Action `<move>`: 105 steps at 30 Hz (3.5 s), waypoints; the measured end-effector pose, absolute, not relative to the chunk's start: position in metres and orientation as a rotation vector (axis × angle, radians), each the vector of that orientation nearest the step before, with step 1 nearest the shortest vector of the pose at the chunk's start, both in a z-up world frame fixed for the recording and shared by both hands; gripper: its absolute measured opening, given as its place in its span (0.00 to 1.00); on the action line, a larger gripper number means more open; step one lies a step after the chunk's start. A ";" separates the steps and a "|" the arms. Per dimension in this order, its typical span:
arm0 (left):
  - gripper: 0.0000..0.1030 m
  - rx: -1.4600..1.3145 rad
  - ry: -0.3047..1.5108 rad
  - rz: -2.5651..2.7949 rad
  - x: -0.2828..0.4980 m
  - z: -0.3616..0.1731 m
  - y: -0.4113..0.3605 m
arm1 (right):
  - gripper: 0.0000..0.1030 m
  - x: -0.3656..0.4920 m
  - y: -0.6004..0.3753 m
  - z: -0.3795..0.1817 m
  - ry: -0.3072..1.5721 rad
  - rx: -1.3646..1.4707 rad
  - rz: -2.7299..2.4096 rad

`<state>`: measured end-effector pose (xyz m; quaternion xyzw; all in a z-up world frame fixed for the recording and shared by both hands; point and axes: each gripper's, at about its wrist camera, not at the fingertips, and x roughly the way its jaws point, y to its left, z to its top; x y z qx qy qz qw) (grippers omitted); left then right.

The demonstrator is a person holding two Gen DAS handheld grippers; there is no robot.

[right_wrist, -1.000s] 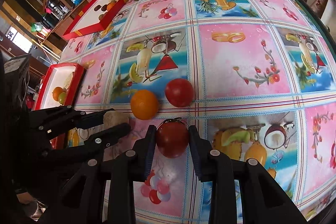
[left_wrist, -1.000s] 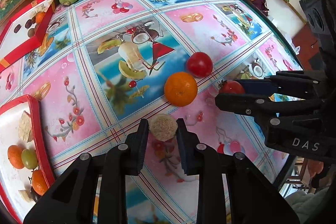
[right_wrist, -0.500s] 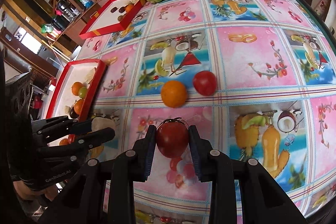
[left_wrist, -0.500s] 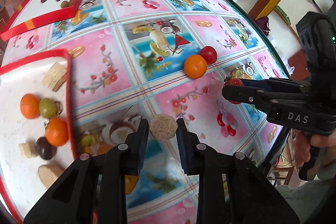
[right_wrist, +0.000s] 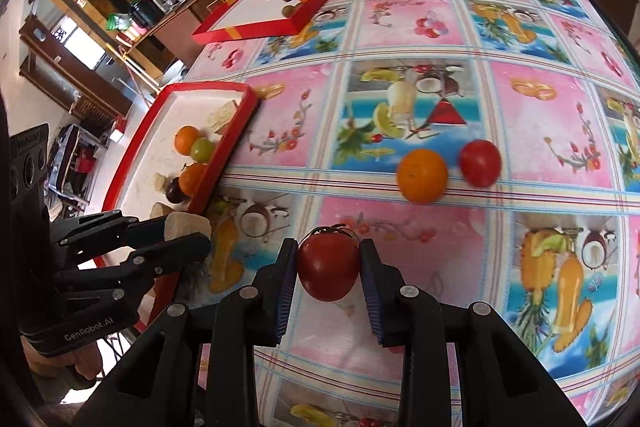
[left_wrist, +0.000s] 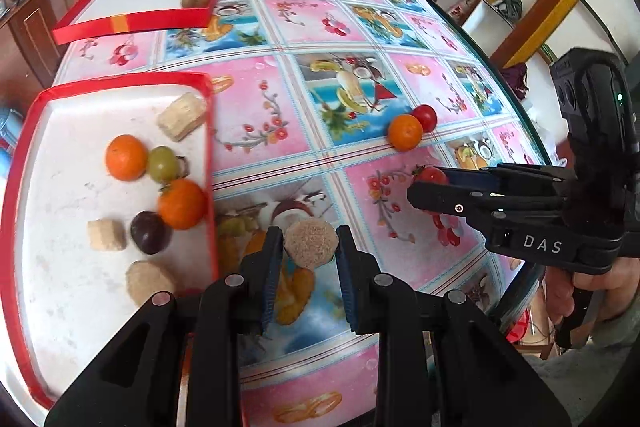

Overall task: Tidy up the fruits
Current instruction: 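Carry the cake and tomato over the large red tray, then open both tools to drop the cake and tomato into the tray, then return both open tools to the last orange and tomato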

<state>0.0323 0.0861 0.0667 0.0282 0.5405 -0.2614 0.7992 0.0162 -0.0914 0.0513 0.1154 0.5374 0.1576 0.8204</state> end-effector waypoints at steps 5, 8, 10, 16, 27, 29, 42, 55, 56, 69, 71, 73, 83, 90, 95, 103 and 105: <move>0.23 0.033 1.157 -0.507 0.032 0.071 0.117 | 0.31 0.020 -0.074 0.054 1.144 0.227 0.375; 0.23 0.022 1.159 -0.472 0.031 0.073 0.139 | 0.31 0.022 -0.062 0.056 1.146 0.211 0.404; 0.23 0.011 1.162 -0.442 0.030 0.073 0.154 | 0.31 0.023 -0.053 0.057 1.145 0.197 0.425; 0.23 -0.034 1.165 -0.366 0.027 0.071 0.192 | 0.31 0.026 -0.022 0.062 1.148 0.155 0.487; 0.24 -0.082 1.202 -0.290 0.014 0.054 0.241 | 0.30 0.028 0.044 0.068 1.159 0.073 0.630; 0.24 -0.085 1.210 -0.290 0.009 0.052 0.245 | 0.30 0.027 0.056 0.069 1.160 0.054 0.655; 0.24 -0.105 1.264 -0.341 -0.011 0.032 0.239 | 0.30 0.046 0.146 0.068 1.176 -0.084 0.793; 0.24 -0.099 1.275 -0.334 -0.006 0.028 0.239 | 0.31 0.054 0.172 0.041 1.187 -0.209 0.783; 0.24 -0.094 1.273 -0.333 -0.006 0.028 0.238 | 0.31 0.053 0.171 0.041 1.184 -0.217 0.784; 0.26 -0.077 1.273 -0.312 -0.006 0.027 0.232 | 0.39 0.053 0.170 0.044 1.169 -0.234 0.776; 0.32 -0.079 1.274 -0.310 -0.006 0.028 0.231 | 0.45 0.053 0.165 0.047 1.165 -0.211 0.773; 0.43 -0.057 1.270 -0.293 -0.006 0.030 0.229 | 0.44 0.054 0.160 0.052 1.159 -0.189 0.773; 0.62 0.026 1.217 -0.216 -0.013 0.052 0.224 | 0.53 0.052 0.108 0.075 1.120 -0.040 0.725; 0.62 0.018 1.202 -0.249 -0.018 0.059 0.211 | 0.56 0.044 0.043 0.063 1.149 0.071 0.598; 0.62 0.043 1.187 -0.316 -0.011 0.065 0.184 | 0.56 0.038 -0.003 0.052 1.175 0.142 0.500; 0.62 0.133 1.178 -0.457 -0.002 0.068 0.126 | 0.56 0.022 -0.072 0.049 1.165 0.227 0.361; 0.62 0.153 1.180 -0.487 0.000 0.068 0.112 | 0.56 0.018 -0.089 0.049 1.161 0.248 0.324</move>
